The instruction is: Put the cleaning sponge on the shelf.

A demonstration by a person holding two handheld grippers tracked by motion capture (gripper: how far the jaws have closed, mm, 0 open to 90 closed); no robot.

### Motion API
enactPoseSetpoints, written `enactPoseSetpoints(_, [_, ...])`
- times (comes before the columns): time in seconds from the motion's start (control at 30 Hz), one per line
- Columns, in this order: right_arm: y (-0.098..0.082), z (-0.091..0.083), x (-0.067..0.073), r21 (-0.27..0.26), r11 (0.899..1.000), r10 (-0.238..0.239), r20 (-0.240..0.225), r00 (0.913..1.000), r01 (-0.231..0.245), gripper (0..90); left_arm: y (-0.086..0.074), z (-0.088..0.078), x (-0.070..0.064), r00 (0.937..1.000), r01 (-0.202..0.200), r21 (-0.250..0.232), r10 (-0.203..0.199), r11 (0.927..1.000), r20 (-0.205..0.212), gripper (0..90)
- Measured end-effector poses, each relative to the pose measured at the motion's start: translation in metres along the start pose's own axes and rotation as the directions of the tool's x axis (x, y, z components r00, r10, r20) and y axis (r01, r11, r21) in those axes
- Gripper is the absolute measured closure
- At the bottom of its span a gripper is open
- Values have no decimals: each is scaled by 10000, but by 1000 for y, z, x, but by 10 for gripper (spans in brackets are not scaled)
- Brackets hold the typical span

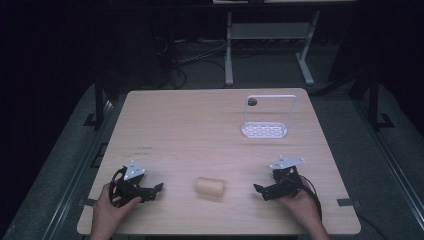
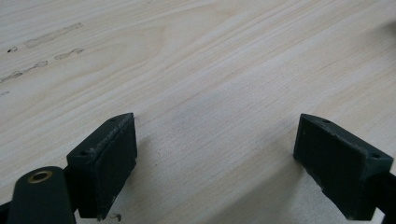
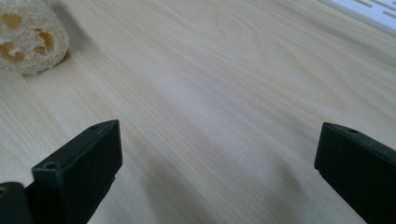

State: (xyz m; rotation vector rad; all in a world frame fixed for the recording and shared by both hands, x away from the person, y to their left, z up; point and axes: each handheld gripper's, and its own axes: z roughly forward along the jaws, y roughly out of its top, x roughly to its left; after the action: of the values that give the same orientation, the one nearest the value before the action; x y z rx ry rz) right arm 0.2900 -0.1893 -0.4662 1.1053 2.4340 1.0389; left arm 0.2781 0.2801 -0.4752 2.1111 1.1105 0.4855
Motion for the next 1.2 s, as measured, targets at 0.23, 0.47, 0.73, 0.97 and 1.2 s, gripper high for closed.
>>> enactPoseSetpoints(0.23, [14,3,0,-25,9999,-144,-230,9996,144,7,0,0,0,10000,0,0,0,10000,-1,128])
enactPoseSetpoints(0.47, [26,7,-1,-109,9996,-275,-392,9989,271,7,0,0,0,10000,-2,2,2,10000,0,128])
enactPoseSetpoints(0.73, [40,13,-1,-107,9990,-447,-615,9971,441,7,0,0,0,10000,1,-3,-1,10000,-1,128])
enactPoseSetpoints(0.97, [51,17,-2,-201,9981,-591,-786,9952,577,6,0,0,0,10000,-3,-1,3,10000,-2,128])
enactPoseSetpoints(1.2, [62,24,0,-181,9974,-719,-960,9928,705,7,0,0,0,10000,-3,-2,3,10000,-1,128])
